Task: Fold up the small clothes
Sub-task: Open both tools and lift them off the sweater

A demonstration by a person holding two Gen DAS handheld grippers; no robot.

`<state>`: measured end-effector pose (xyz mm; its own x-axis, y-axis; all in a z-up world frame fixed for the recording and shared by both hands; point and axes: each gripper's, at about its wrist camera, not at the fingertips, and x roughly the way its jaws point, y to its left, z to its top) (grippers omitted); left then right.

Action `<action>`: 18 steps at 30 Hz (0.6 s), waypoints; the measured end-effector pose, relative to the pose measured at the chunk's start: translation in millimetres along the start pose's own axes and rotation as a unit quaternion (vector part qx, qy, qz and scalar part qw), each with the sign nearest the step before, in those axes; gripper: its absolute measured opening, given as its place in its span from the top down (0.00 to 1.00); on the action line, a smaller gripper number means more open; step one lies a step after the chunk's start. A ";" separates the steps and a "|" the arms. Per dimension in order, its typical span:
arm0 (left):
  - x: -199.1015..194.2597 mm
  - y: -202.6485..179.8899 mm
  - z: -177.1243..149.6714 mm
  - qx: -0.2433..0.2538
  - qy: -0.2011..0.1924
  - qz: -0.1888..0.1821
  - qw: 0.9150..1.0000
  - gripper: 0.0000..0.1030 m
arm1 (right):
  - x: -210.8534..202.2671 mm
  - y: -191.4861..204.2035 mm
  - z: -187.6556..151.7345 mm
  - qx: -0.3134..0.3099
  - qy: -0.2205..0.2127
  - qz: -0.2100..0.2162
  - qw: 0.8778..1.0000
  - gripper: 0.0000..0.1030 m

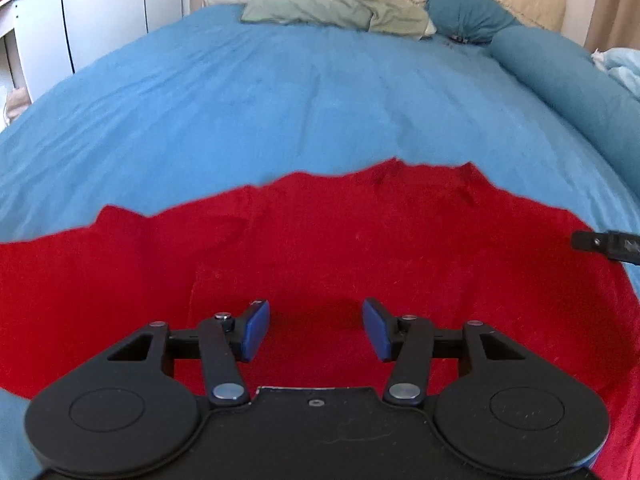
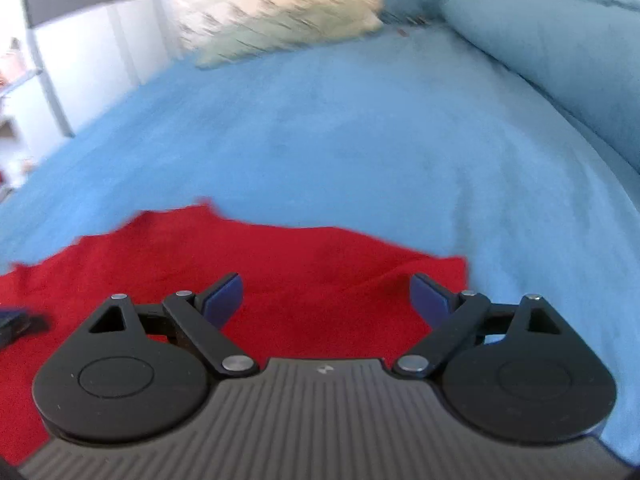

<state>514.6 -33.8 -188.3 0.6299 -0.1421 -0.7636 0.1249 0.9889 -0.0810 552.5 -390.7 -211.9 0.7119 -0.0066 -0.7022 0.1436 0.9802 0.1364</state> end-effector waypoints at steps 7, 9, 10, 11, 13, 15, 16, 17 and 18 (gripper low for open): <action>-6.2 4.7 -3.8 -0.006 0.001 0.008 1.000 0.44 | -39.5 -18.1 1.5 0.014 -0.030 0.043 0.999 0.01; -15.1 2.7 -5.4 -0.004 -0.007 0.009 1.000 0.42 | -73.6 -10.5 -20.4 -0.004 -0.033 0.070 0.997 0.00; -18.5 2.1 -7.2 -0.005 -0.009 0.007 1.000 0.40 | -85.0 -7.4 -31.6 -0.014 -0.028 0.076 0.997 0.00; -19.7 1.5 -9.2 -0.006 -0.006 0.005 1.000 0.33 | -97.0 -5.8 -45.4 -0.023 -0.023 0.082 0.996 0.00; -16.9 0.6 -14.4 -0.010 0.008 0.001 1.000 0.31 | -110.4 -5.5 -73.5 -0.043 -0.010 0.076 0.996 0.00; -12.6 1.2 -20.6 -0.011 0.013 0.003 1.000 0.31 | -106.7 -13.7 -97.0 -0.037 0.015 0.044 0.998 0.01; -11.5 0.9 -23.0 -0.008 0.010 0.005 1.000 0.31 | -103.3 -24.7 -107.6 -0.016 0.027 0.032 0.999 0.02; -11.5 0.2 -24.4 -0.006 0.006 0.006 1.000 0.31 | -105.1 -33.7 -115.1 -0.003 0.016 0.042 0.999 0.03; -12.0 -0.6 -24.8 -0.004 0.004 0.007 1.000 0.31 | -108.4 -35.3 -117.9 -0.007 0.008 0.046 0.999 0.04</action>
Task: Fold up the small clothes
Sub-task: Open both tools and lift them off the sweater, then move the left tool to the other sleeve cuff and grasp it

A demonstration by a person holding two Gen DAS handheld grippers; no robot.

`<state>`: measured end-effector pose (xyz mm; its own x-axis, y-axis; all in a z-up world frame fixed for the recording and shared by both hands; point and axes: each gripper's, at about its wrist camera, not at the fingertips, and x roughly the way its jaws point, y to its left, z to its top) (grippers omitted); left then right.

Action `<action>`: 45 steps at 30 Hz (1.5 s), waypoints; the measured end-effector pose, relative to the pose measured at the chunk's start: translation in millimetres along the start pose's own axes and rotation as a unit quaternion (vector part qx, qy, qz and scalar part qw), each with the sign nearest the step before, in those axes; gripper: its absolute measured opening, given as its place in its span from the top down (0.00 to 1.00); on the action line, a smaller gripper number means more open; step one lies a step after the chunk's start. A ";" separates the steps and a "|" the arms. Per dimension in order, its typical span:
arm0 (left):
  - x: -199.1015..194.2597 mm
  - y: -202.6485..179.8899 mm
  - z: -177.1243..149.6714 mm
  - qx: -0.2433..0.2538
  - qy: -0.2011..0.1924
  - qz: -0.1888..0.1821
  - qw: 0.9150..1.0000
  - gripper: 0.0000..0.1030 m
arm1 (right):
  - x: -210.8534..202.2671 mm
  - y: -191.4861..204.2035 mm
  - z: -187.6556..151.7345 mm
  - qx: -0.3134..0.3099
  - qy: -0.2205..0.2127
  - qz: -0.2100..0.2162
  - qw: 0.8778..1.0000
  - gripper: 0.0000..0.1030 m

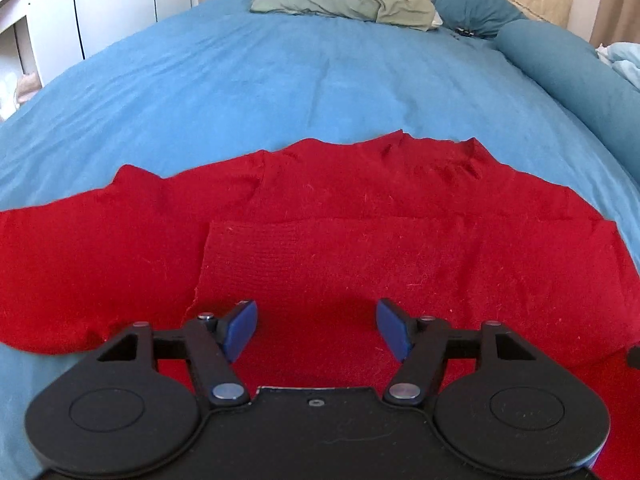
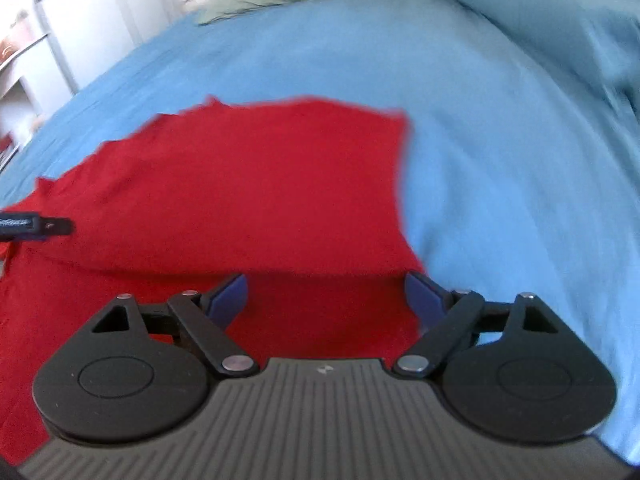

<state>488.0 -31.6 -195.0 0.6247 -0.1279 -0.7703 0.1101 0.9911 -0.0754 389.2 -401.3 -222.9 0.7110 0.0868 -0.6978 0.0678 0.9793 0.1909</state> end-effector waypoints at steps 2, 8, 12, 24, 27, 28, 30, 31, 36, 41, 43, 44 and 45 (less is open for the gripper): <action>-3.8 -0.3 0.4 0.001 -0.003 0.000 1.000 0.31 | -5.7 10.2 1.2 -0.030 0.005 -0.008 0.999 0.03; -65.8 7.7 7.5 -0.013 -0.041 -0.004 0.999 0.31 | -44.9 51.5 40.4 -0.072 -0.024 0.009 0.997 0.02; -127.6 30.0 18.0 -0.031 -0.061 0.002 0.998 0.30 | -77.1 96.8 75.8 -0.086 -0.031 0.018 0.996 0.00; -198.2 209.4 15.7 -0.200 -0.069 0.053 0.976 0.00 | -76.8 247.8 105.2 -0.035 -0.017 0.049 0.998 0.00; -192.7 265.9 3.7 -0.240 -0.065 0.078 0.965 0.00 | -56.1 278.9 95.0 -0.020 -0.004 0.042 0.999 0.00; -188.5 285.2 -1.4 -0.255 -0.062 0.086 0.961 0.00 | -49.6 288.6 90.0 -0.015 -0.001 0.041 0.999 0.00; -179.0 318.4 -10.1 -0.279 -0.057 0.096 0.954 0.00 | -36.1 305.6 80.8 -0.001 0.006 0.037 0.999 0.00; -171.4 335.9 -15.3 -0.291 -0.054 0.102 0.950 0.01 | -29.5 313.2 76.0 0.005 0.011 0.036 0.999 0.00; -143.4 392.6 -30.8 -0.317 -0.048 0.120 0.939 0.08 | -1.6 344.0 54.5 0.021 0.026 0.024 0.999 0.00; -120.1 416.0 -38.7 -0.334 -0.051 0.129 0.932 0.18 | 14.5 363.2 42.1 0.019 0.033 0.017 0.999 0.00; -113.6 417.3 -42.4 -0.336 -0.057 0.135 0.930 0.23 | 19.9 367.2 39.1 0.017 0.038 0.013 0.999 0.00; -111.3 417.1 -44.9 -0.335 -0.058 0.137 0.930 0.27 | 21.5 368.0 37.8 0.017 0.038 0.012 0.999 0.00; -106.6 417.7 -44.3 -0.333 -0.059 0.139 0.931 0.29 | 22.7 369.3 36.3 0.016 0.037 0.011 0.999 0.00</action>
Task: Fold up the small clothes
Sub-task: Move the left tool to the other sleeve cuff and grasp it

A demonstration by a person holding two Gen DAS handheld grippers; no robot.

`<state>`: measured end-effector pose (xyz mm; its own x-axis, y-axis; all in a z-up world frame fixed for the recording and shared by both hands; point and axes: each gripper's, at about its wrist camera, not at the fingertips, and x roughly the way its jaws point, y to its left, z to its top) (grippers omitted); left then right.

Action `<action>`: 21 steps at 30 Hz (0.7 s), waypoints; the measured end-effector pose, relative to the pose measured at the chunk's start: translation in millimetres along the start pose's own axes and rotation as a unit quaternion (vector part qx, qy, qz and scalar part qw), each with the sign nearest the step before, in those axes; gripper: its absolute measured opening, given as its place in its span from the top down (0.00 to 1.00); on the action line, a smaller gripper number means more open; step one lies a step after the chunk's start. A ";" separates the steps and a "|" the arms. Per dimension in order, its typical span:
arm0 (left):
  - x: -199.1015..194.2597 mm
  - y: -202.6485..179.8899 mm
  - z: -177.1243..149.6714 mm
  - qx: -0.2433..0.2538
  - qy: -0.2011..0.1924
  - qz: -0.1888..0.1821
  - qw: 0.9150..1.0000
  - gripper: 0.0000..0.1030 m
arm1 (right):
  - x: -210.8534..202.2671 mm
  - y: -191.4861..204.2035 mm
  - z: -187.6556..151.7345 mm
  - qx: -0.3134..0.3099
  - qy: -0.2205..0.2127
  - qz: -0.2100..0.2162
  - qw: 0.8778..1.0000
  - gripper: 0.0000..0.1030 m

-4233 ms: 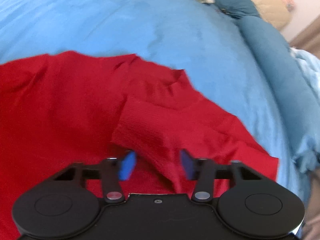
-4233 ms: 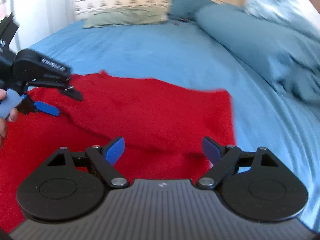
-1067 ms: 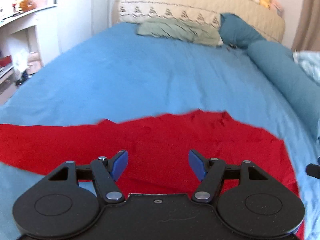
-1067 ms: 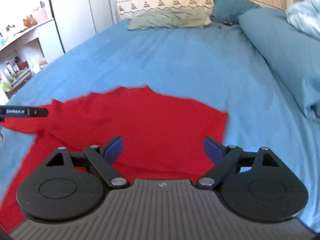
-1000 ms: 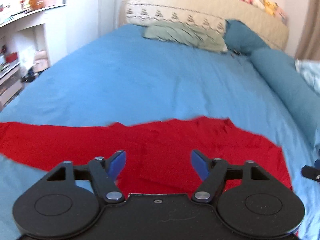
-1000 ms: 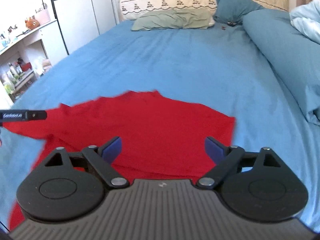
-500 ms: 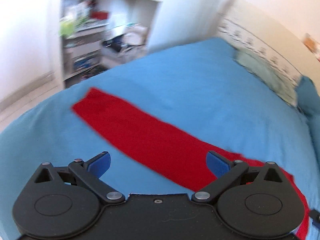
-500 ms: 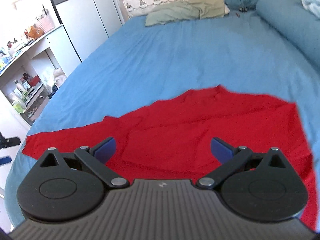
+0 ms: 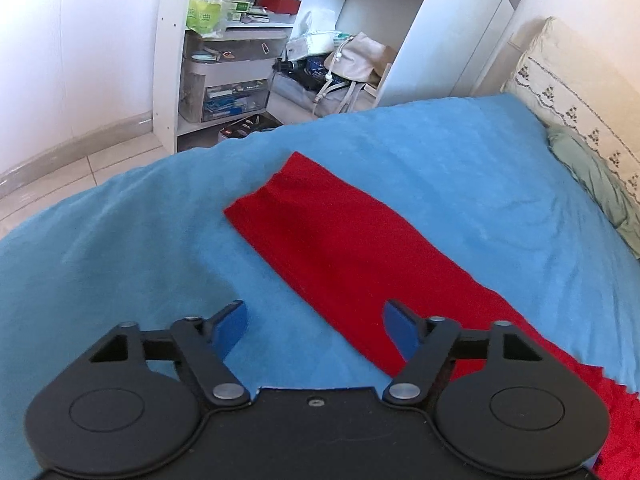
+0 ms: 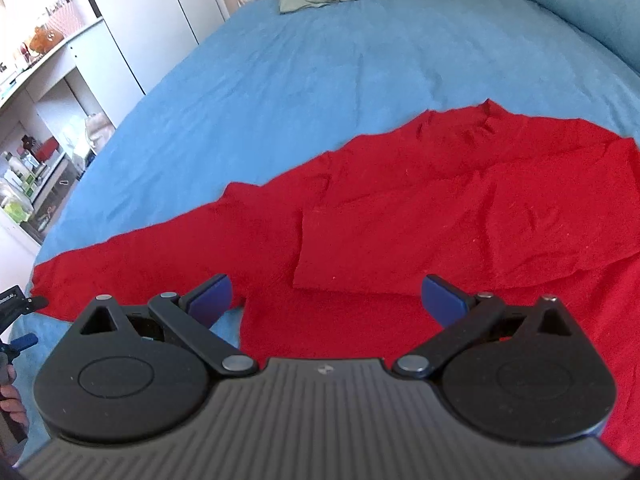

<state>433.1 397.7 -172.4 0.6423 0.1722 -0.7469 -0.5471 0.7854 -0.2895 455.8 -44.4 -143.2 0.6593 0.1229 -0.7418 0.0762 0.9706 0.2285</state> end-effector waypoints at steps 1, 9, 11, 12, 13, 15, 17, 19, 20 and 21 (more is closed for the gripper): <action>3.1 -1.7 -0.7 0.003 -0.005 0.000 1.000 0.29 | 0.6 0.2 -0.7 0.000 -0.002 -0.001 1.000 0.00; 34.1 -8.6 13.0 0.008 -0.038 0.032 0.999 0.56 | 3.9 -11.0 -0.2 0.016 -0.007 0.000 1.000 0.00; 35.4 -13.4 14.7 0.025 -0.040 0.049 0.998 0.86 | 1.4 -15.4 0.1 0.016 -0.013 -0.001 1.000 0.00; 35.3 -14.8 16.7 0.027 -0.037 0.046 0.998 0.92 | 0.2 -18.1 0.4 0.016 -0.015 -0.001 1.000 0.00; 32.9 -16.8 19.1 0.028 -0.033 0.040 0.998 0.94 | -0.5 -21.1 0.9 0.017 -0.017 0.000 1.000 0.00; 25.2 -24.4 22.3 0.039 -0.036 0.041 0.998 0.94 | -2.6 -27.8 2.7 0.020 -0.021 0.001 1.000 0.00; 7.2 -42.5 25.4 0.062 -0.054 0.034 0.996 0.94 | -5.6 -35.9 5.8 0.024 -0.028 0.004 0.999 0.00; -15.4 -68.4 26.4 0.091 -0.076 0.016 0.993 0.95 | -8.7 -45.8 9.9 0.029 -0.036 0.005 0.999 0.00; -26.0 -82.0 25.7 0.105 -0.085 0.006 0.991 0.94 | -10.9 -51.0 12.4 0.032 -0.039 0.007 0.999 0.00; -38.7 -99.9 23.9 0.124 -0.095 -0.011 0.988 0.94 | -13.6 -57.5 15.3 0.037 -0.043 0.008 0.998 0.00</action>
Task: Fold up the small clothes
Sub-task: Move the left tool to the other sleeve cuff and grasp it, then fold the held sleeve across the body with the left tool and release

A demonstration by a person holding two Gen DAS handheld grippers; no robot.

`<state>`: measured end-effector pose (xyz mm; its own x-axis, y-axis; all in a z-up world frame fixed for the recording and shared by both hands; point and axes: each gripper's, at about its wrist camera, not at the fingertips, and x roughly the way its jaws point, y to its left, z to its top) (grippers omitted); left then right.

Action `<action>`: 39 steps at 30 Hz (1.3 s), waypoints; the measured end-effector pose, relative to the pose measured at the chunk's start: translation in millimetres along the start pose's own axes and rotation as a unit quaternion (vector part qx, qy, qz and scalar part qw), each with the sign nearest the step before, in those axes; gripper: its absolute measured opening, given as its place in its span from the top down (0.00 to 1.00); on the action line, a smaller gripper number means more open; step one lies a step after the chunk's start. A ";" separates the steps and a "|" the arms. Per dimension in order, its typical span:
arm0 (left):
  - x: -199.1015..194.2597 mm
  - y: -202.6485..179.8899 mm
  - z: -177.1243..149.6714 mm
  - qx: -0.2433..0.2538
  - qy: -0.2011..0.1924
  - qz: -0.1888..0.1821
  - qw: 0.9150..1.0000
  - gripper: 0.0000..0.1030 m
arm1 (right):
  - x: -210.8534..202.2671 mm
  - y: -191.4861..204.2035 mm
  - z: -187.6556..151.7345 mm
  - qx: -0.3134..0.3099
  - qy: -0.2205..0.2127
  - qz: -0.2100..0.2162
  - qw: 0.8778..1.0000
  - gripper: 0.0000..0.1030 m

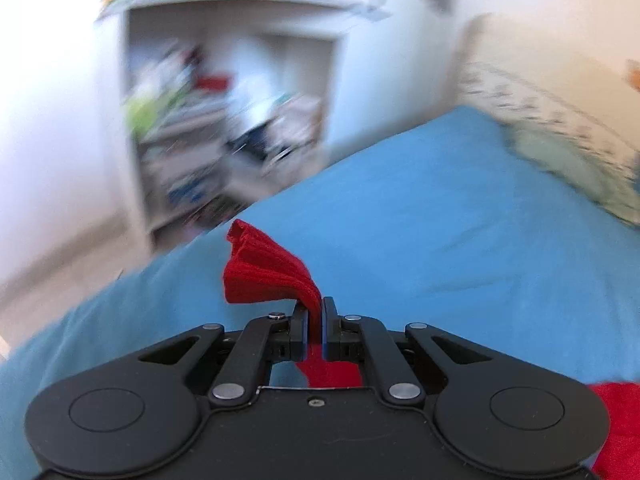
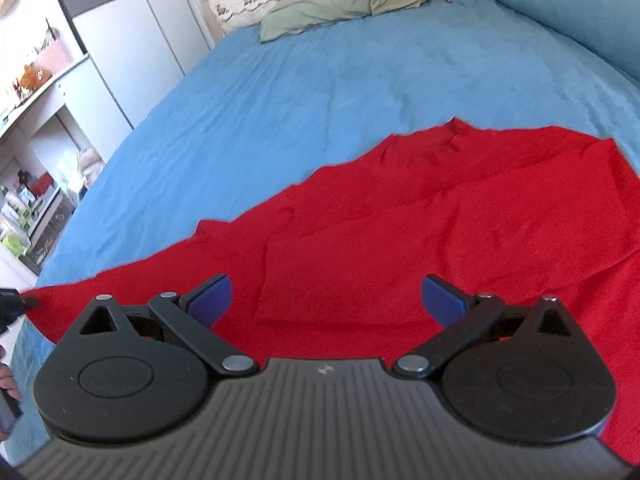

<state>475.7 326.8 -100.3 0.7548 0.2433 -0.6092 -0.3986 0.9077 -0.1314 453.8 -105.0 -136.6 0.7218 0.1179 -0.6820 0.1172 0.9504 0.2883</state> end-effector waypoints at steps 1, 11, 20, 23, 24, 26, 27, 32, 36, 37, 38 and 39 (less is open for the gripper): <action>-14.5 -23.0 5.0 0.023 -0.013 -0.024 0.999 0.94 | -3.6 -7.0 4.1 0.005 -0.005 0.001 1.000 0.00; -122.6 -288.3 -49.7 0.232 -0.067 -0.250 0.938 0.94 | -57.8 -117.7 55.8 0.037 -0.052 -0.008 0.998 0.00; -91.3 -440.4 -235.6 0.314 0.043 -0.270 0.909 0.94 | -76.6 -258.5 64.2 0.052 -0.042 -0.045 0.997 0.00; -86.0 -452.8 -266.5 0.326 0.056 -0.259 0.907 0.79 | -69.1 -291.4 55.1 0.067 -0.028 -0.037 0.997 0.00; -89.2 -453.2 -270.2 0.330 0.047 -0.259 0.907 0.71 | -66.0 -298.4 52.6 0.071 -0.025 -0.032 0.997 0.00; -95.6 -453.4 -272.1 0.333 0.044 -0.277 0.900 0.44 | -61.4 -305.8 47.9 0.079 -0.023 -0.022 0.996 0.00; -97.2 -452.0 -272.1 0.332 0.046 -0.281 0.899 0.41 | -59.9 -309.2 46.6 0.083 -0.024 -0.016 0.996 0.00; -104.5 -416.3 -235.5 0.321 0.038 -0.246 0.914 0.27 | -47.4 -296.1 54.7 0.082 -0.011 0.012 0.996 0.00; -108.1 -355.7 -202.2 0.279 0.033 -0.230 0.932 0.01 | -34.1 -256.8 62.0 0.043 0.006 0.029 0.999 0.00; -106.7 -341.3 -194.5 0.274 0.029 -0.221 0.936 0.00 | -28.9 -245.5 62.3 0.034 0.011 0.032 0.999 0.00; -105.0 -329.8 -189.1 0.274 0.027 -0.210 0.938 0.00 | -23.8 -235.8 62.0 0.027 0.015 0.032 0.999 0.00; -102.6 -319.5 -185.1 0.274 0.027 -0.196 0.941 0.00 | -17.8 -226.3 62.4 0.021 0.019 0.029 0.999 0.00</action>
<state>429.2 -51.4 -140.6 0.7541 -0.1513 -0.6391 0.2452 0.9676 0.0602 457.0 -340.1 -147.8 0.7024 0.1838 -0.6877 0.1054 0.9286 0.3559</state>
